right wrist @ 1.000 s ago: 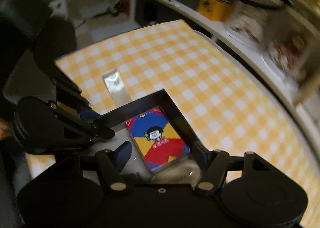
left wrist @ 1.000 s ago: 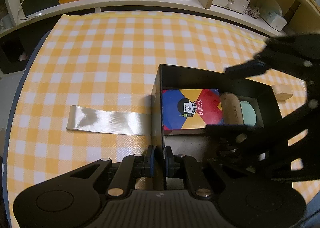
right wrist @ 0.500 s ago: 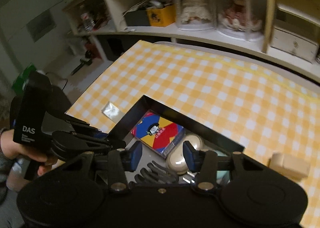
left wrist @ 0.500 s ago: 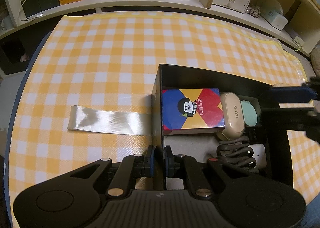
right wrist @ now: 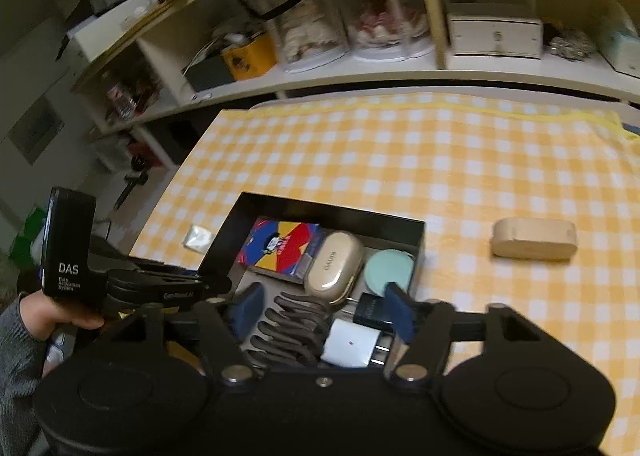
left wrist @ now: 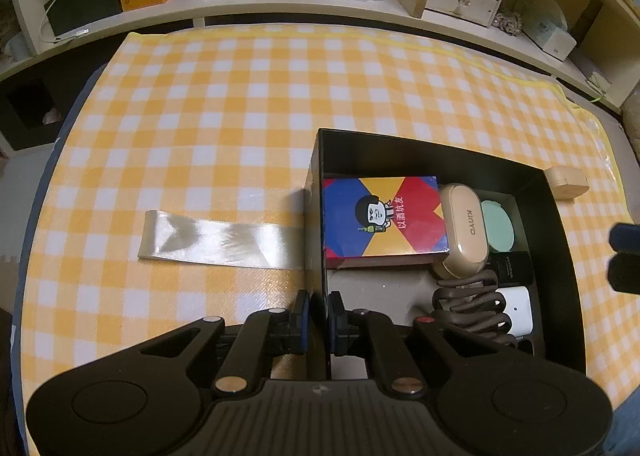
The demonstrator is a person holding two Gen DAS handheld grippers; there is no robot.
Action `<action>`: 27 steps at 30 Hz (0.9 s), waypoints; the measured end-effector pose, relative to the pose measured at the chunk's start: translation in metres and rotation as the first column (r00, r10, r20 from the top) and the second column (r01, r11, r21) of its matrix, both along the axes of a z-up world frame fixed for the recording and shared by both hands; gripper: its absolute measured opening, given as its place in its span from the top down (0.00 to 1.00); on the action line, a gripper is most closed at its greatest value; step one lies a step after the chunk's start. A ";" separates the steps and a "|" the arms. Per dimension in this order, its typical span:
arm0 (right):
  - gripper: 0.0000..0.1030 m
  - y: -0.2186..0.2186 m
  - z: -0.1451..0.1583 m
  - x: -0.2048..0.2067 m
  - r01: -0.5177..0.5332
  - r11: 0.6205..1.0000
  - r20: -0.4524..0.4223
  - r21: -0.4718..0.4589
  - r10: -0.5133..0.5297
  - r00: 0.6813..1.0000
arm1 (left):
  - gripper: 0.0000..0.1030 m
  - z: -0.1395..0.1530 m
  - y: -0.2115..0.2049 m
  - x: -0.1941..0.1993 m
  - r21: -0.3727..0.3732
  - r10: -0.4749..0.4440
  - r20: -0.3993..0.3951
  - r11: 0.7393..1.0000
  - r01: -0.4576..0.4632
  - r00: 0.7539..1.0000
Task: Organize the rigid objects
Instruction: 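Carry the card pack into the box beside the earbud case and release, then move the right gripper to the wooden oval case and grasp it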
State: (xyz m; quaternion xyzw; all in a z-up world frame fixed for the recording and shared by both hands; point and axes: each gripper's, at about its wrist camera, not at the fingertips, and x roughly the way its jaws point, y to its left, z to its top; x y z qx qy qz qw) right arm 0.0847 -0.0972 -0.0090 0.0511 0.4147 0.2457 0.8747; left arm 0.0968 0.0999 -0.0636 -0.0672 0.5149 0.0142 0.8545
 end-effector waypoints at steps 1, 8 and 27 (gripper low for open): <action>0.24 -0.002 0.000 -0.002 0.012 1.000 0.007 0.001 -0.012 1.000 | 0.91 0.000 0.001 0.000 0.004 -0.003 0.001 1.000 0.003 1.000; 0.03 -0.012 0.002 -0.013 0.053 0.999 0.070 -0.006 -0.052 0.996 | 0.92 0.001 0.001 0.002 0.020 -0.008 0.003 1.000 0.008 1.000; 0.00 -0.098 -0.034 0.057 0.363 0.927 0.103 -0.090 -0.354 0.930 | 0.93 0.000 -0.009 0.008 0.056 -0.017 -0.001 0.998 0.017 1.000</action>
